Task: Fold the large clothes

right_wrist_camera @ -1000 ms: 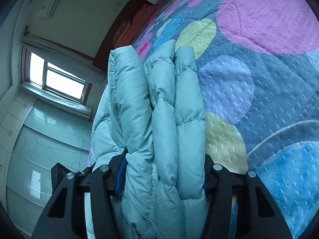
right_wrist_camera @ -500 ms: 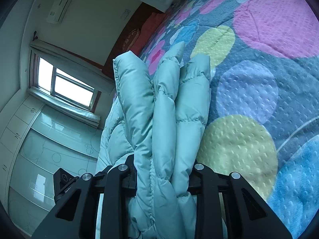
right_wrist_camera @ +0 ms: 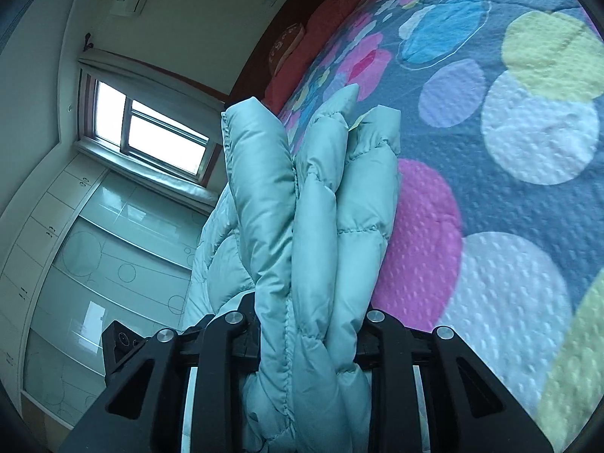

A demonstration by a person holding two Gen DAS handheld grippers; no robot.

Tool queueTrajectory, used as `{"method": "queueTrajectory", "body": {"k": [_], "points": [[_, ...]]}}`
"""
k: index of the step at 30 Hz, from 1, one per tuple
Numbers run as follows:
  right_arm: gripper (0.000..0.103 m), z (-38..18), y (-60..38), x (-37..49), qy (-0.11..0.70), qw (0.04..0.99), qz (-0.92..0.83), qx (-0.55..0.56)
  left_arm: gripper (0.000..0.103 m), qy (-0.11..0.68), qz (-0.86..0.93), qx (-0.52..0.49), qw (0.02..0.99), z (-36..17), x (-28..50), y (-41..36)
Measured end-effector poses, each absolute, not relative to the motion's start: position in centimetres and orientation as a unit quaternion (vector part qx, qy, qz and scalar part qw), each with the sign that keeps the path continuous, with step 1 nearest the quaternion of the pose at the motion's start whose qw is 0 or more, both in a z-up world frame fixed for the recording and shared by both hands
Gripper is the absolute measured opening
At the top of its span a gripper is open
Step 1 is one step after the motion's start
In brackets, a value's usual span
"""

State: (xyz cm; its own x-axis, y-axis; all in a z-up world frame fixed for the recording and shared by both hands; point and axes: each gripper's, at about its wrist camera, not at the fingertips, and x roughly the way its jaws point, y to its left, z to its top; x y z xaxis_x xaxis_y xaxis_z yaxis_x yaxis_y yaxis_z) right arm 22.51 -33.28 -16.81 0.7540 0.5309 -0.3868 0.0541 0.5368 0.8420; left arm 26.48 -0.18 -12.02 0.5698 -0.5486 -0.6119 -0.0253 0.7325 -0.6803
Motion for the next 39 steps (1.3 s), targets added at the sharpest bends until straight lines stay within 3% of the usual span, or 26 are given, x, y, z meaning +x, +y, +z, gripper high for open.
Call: {"method": "queueTrajectory", "body": {"k": [7, 12, 16, 25, 29, 30, 33, 39], "points": [[0.027, -18.3, -31.8, 24.5, 0.34, 0.811, 0.149, 0.452, 0.039, 0.447, -0.162, -0.343, 0.81, -14.3, 27.8, 2.1], [0.045, -18.3, -32.7, 24.5, 0.358, 0.802, 0.139, 0.458, 0.053, 0.449, -0.188, -0.34, 0.805, -14.5, 28.0, 2.6], [0.058, -17.4, -33.9, 24.1, 0.357, 0.805, 0.138, 0.453, 0.071, 0.437, -0.189, -0.35, 0.807, -13.7, 28.3, 4.3], [0.064, -16.3, -36.5, 28.4, 0.357, 0.797, 0.138, 0.467, 0.072, 0.46, -0.18, -0.353, 0.795, -14.2, 32.5, 4.4], [0.062, -17.4, -37.0, 29.6, 0.367, 0.778, 0.136, 0.491, 0.072, 0.483, -0.165, -0.34, 0.79, -14.9, 33.4, 3.8], [0.052, -17.6, -37.0, 29.7, 0.369, 0.78, 0.128, 0.489, 0.072, 0.486, -0.165, -0.339, 0.788, -15.0, 33.5, 3.7], [0.032, -18.4, -37.0, 29.9, 0.379, 0.778, 0.12, 0.486, 0.072, 0.489, -0.166, -0.323, 0.793, -15.2, 33.6, 3.0], [0.03, -18.9, -37.2, 29.4, 0.38, 0.775, 0.119, 0.491, 0.073, 0.494, -0.165, -0.319, 0.792, -15.6, 33.6, 2.4]]}}
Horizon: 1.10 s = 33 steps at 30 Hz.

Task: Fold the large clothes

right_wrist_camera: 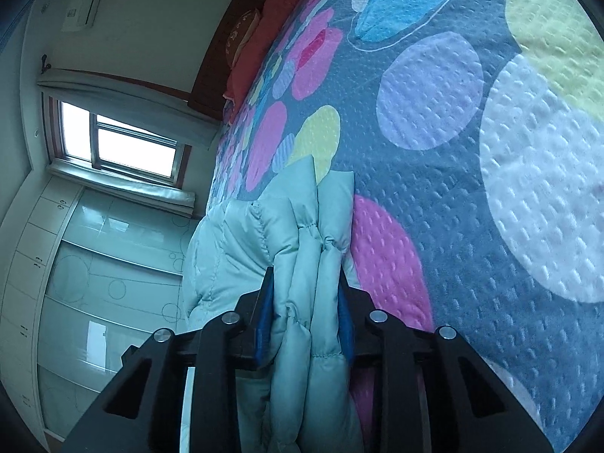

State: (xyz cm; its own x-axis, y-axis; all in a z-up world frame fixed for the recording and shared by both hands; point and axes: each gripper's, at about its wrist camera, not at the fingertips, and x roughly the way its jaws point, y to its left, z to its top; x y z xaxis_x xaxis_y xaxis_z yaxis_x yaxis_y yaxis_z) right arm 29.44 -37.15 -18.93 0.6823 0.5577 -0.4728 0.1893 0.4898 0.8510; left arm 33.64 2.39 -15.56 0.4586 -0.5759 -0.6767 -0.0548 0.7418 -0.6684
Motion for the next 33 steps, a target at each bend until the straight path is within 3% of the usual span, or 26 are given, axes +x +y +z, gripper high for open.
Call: {"method": "queueTrajectory", "body": {"k": [4, 6, 8, 14, 15, 17, 21, 27, 33], "points": [[0.041, -18.1, -37.5, 28.7, 0.382, 0.772, 0.118, 0.493, 0.073, 0.492, -0.158, -0.313, 0.797, -14.8, 32.6, 2.7], [0.06, -17.2, -37.3, 27.5, 0.381, 0.776, 0.121, 0.487, 0.073, 0.49, -0.157, -0.316, 0.797, -14.3, 31.6, 2.9], [0.064, -16.4, -36.7, 26.2, 0.38, 0.783, 0.126, 0.476, 0.076, 0.489, -0.159, -0.314, 0.798, -13.9, 30.5, 2.9], [0.064, -16.3, -34.9, 22.4, 0.4, 0.784, 0.133, 0.456, 0.077, 0.481, -0.161, -0.301, 0.807, -13.2, 26.7, 2.4], [0.055, -16.5, -34.9, 22.1, 0.402, 0.785, 0.126, 0.453, 0.074, 0.479, -0.159, -0.29, 0.813, -13.2, 26.4, 2.2], [0.051, -17.3, -34.6, 22.2, 0.412, 0.779, 0.126, 0.455, 0.067, 0.482, -0.155, -0.268, 0.82, -13.4, 26.5, 1.6], [0.051, -17.8, -34.5, 22.3, 0.413, 0.771, 0.125, 0.468, 0.067, 0.483, -0.153, -0.254, 0.824, -13.5, 26.8, 1.3], [0.059, -16.4, -34.6, 20.4, 0.408, 0.779, 0.109, 0.464, 0.076, 0.482, -0.134, -0.26, 0.826, -12.6, 24.8, 1.9], [0.06, -14.4, -34.0, 17.0, 0.405, 0.807, 0.08, 0.422, 0.081, 0.472, -0.117, -0.221, 0.846, -11.1, 21.0, 1.6]]}}
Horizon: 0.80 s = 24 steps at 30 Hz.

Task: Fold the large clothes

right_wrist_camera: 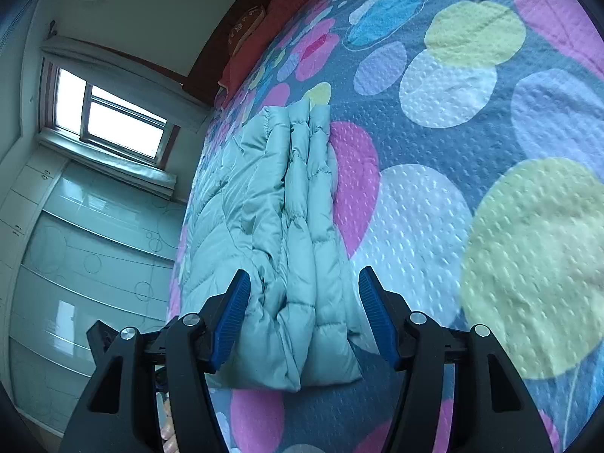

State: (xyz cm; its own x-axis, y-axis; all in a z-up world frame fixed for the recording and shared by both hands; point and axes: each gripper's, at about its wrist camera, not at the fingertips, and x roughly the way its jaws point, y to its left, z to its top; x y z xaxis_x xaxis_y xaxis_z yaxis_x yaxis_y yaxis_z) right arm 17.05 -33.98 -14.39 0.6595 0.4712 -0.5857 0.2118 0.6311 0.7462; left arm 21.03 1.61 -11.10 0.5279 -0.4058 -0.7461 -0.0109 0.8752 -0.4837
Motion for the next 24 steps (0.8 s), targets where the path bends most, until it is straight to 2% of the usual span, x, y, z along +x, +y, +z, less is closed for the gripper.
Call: {"method": "queueTrajectory", "body": {"k": [13, 15, 24], "points": [[0.064, -9.5, -28.1, 10.2, 0.409, 0.888, -0.008, 0.21, 0.092, 0.42, -0.039, -0.124, 0.898, -7.2, 12.9, 1.0], [0.07, -8.7, -26.8, 9.5, 0.405, 0.896, -0.017, 0.179, 0.093, 0.409, -0.027, -0.098, 0.907, -6.3, 11.8, 0.8], [0.076, -4.7, -22.7, 7.1, 0.362, 0.927, -0.03, 0.092, 0.097, 0.368, -0.01, -0.062, 0.928, -3.1, 8.2, -0.3]]}}
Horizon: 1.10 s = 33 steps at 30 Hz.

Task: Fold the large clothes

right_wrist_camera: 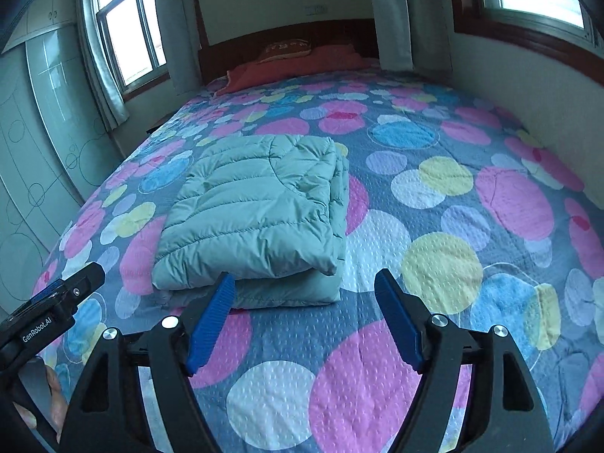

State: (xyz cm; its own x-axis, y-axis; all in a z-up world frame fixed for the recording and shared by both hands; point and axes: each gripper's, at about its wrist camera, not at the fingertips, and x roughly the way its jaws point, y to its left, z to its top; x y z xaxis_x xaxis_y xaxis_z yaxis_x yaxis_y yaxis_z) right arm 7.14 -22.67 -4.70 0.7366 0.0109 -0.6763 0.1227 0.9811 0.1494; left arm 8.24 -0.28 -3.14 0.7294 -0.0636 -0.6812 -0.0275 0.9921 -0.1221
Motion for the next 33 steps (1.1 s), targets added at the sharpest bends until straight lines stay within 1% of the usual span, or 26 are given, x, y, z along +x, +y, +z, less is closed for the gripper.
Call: {"method": "queueTrajectory", "body": {"k": [7, 15, 33], "points": [[0.076, -3.5, -21.1, 5.8, 0.342, 0.936, -0.033, 0.071, 0.097, 0.365, -0.005, -0.047, 0.93, -2.9, 7.6, -0.8], [0.076, -3.4, -21.0, 5.7, 0.339, 0.938, -0.039, 0.068, 0.097, 0.361, 0.002, -0.031, 0.932, -2.8, 7.0, -1.3], [0.076, -2.6, -20.5, 5.1, 0.323, 0.944, -0.046, 0.056, 0.097, 0.349, 0.0, -0.029, 0.937, -1.8, 6.4, -1.9]]}}
